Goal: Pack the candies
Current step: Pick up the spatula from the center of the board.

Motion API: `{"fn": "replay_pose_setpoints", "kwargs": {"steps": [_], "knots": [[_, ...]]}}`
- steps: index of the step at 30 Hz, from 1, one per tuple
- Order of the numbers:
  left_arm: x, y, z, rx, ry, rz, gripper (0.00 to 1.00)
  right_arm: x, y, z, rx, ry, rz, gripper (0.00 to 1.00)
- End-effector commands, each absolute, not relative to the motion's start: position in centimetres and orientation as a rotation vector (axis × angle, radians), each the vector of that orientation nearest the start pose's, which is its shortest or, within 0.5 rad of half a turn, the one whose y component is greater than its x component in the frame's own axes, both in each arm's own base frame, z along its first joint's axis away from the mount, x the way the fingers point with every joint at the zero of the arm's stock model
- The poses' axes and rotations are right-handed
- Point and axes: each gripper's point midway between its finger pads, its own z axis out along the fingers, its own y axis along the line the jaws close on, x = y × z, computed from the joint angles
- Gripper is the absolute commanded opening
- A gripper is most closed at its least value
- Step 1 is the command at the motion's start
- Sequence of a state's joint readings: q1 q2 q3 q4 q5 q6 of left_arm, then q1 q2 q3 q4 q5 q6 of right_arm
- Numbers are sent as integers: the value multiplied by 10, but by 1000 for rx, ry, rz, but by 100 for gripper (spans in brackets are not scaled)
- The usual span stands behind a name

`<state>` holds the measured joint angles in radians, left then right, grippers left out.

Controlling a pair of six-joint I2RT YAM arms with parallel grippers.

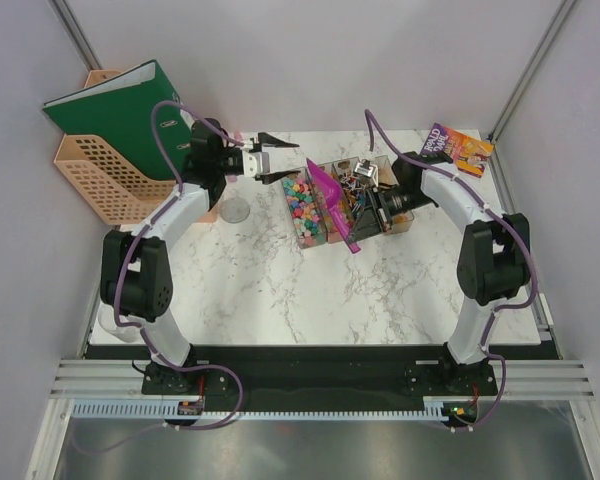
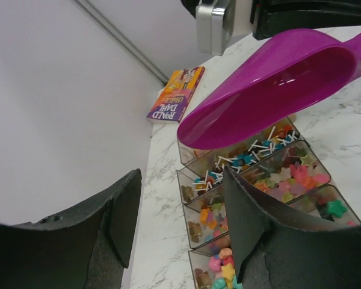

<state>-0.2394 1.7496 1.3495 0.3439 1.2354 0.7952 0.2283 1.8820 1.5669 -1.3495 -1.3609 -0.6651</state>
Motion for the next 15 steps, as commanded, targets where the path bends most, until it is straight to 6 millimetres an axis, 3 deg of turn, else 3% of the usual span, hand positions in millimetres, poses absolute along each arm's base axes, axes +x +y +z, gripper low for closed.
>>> {"fn": "replay_pose_setpoints", "kwargs": {"steps": [1,9,15], "knots": [[406,-269,309,1501,628,-621,64,253,235,224,-918,2138,1866,0],[412,-274,314,1517,588,-654,61,252,238,207,-988,2212,1814,0],[394,-275,308,1547,580,-748,54,259,240,203,-1023,2213,1787,0]]}}
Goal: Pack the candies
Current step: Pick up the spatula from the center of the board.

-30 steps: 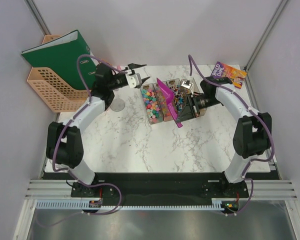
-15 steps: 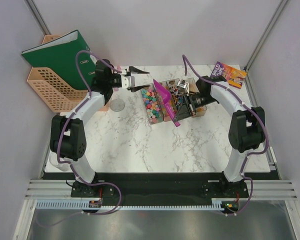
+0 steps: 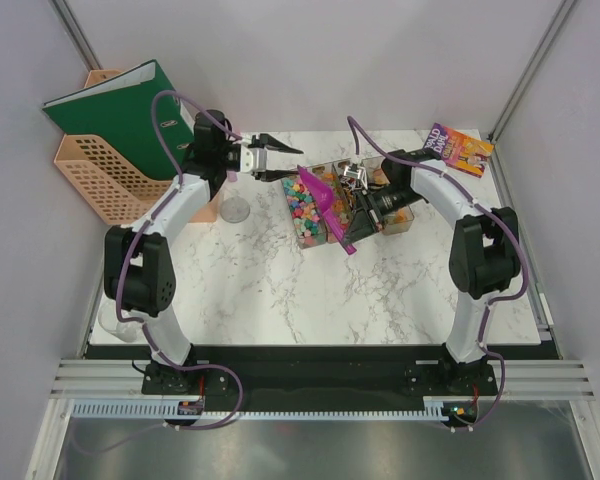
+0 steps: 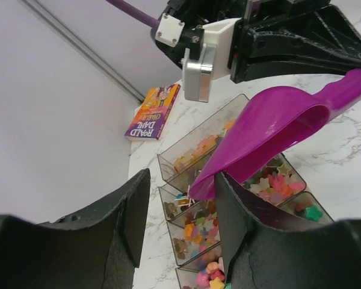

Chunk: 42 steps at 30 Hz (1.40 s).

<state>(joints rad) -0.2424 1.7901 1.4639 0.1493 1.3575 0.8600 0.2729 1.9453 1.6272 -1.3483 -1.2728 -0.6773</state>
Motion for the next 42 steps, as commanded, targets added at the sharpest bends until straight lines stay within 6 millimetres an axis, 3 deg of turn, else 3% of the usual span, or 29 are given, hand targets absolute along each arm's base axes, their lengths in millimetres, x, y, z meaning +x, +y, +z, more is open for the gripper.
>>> {"fn": "replay_pose_setpoints", "kwargs": {"steps": [1,5,10,15,18,19,21,25,31,36,39,40,41,42], "knots": [[391,-274,305,1549,587,-760,53,259,240,202,-1031,2219,1777,0],[376,-275,298,1555,594,-825,49,257,240,199,-1049,2232,1763,0],[367,-275,296,1560,584,-841,38,259,238,197,-1063,2248,1735,0],[363,-273,280,1572,603,-837,30,262,238,200,-1089,2237,1699,0],[356,-270,264,1606,543,-768,18,261,237,201,-1094,2246,1683,0],[357,-270,264,1641,388,-621,2,260,236,200,-1095,2260,1671,0],[353,-265,245,1681,363,-551,2,259,233,198,-1087,2290,1658,4],[344,-258,235,1704,388,-535,2,266,227,198,-1059,2347,1601,17],[330,-250,245,1703,456,-579,2,307,207,229,-1016,2237,1472,30],[304,-243,259,1692,503,-633,2,345,187,256,-945,2168,1378,45],[296,-240,268,1661,661,-738,2,358,171,273,-995,2097,1221,48],[293,-238,268,1628,798,-831,2,363,168,277,-1061,2036,1139,49],[298,-238,274,1621,859,-837,2,365,165,274,-1068,2037,1086,50],[301,-237,276,1603,928,-867,2,364,162,289,-1074,1993,991,50]]}}
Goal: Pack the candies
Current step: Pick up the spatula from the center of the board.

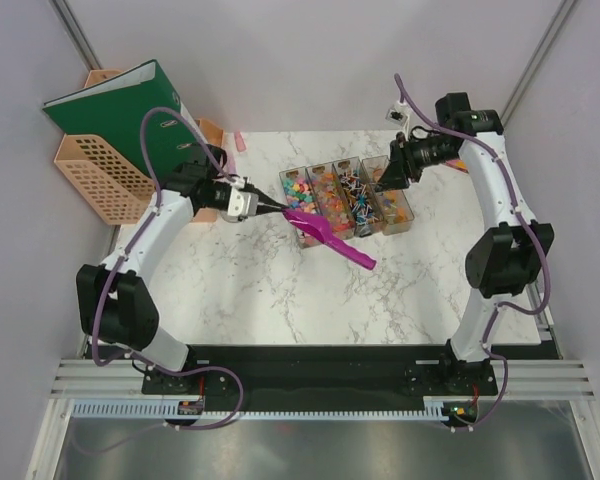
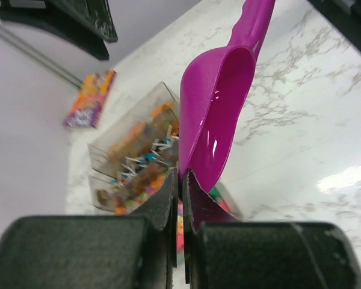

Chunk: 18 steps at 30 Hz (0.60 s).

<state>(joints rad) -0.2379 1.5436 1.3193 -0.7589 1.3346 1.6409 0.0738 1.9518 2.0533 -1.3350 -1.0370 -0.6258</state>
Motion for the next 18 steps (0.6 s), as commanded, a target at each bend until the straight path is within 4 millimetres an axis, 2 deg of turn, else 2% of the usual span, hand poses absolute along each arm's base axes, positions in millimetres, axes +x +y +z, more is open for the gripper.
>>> {"fn": "replay_pose_setpoints", "kwargs": {"steps": [1,2,3,4,5,6,7,8,9,10,12,17,18], "knots": [[308,-236,284,1556,1064,-914,2,391,157,298,-1039,1928,826,50],[316,-237,279,1524,1153,-958,2,391,152,278,-1023,1944,784,50],[322,-237,280,1492,1222,-987,2,387,148,301,-1017,1853,675,50],[328,-237,291,1433,1318,-1021,2,414,139,322,-987,1727,485,49],[336,-238,286,1400,1383,-1059,2,413,134,302,-938,1750,453,48],[338,-239,289,1346,1457,-1110,2,419,131,342,-901,1594,343,47],[343,-240,300,1325,1465,-1114,2,418,129,348,-882,1562,315,44],[348,-241,297,1296,1505,-1145,2,418,125,343,-822,1576,309,48],[348,-243,301,1253,1552,-1191,2,414,126,360,-796,1518,287,69],[349,-244,308,1240,1552,-1214,2,414,128,366,-807,1479,272,81],[347,-246,308,1218,1577,-1269,2,408,132,374,-836,1445,269,85],[339,-245,300,1210,1629,-1321,2,391,134,408,-913,1284,192,83],[341,-245,294,1207,1652,-1331,2,377,142,410,-1013,1225,199,83]]}}
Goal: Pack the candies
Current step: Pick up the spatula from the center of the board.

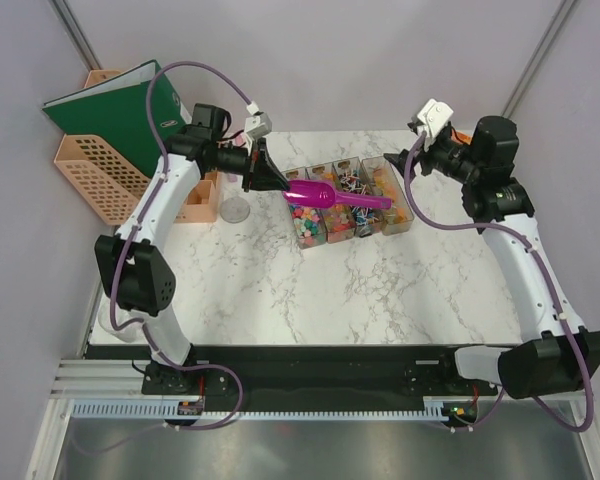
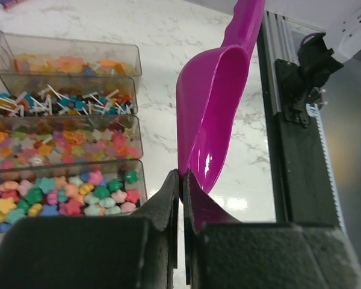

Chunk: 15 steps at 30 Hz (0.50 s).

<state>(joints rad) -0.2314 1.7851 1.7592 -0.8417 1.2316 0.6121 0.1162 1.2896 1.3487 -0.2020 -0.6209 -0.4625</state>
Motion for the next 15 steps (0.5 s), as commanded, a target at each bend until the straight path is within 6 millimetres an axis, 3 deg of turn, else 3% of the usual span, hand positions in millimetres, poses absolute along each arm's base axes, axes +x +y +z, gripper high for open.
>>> {"fn": "replay_pose_setpoints", "kwargs": {"steps": [1,2,3,5,6,7,10,15], "knots": [[344,-245,296,1209,1658,-1328,2,368,146,412,-1076,1186,200,83],[334,-244,292,1189,1728,-1386,2,357,153,411,-1139,1152,229,83],[334,-243,289,1206,1737,-1390,2,340,162,395,-1254,1131,278,82],[343,-247,285,1225,1791,-1417,2,323,173,381,-1364,1107,313,81],[334,-244,294,1258,1803,-1430,2,306,176,358,-1440,1143,376,80],[341,-246,279,1249,1859,-1445,2,303,178,356,-1509,1088,347,79],[339,-244,273,1258,1865,-1439,2,291,184,359,-1514,1090,446,78],[340,-245,277,1262,1851,-1425,2,294,192,351,-1539,1108,510,77]]}}
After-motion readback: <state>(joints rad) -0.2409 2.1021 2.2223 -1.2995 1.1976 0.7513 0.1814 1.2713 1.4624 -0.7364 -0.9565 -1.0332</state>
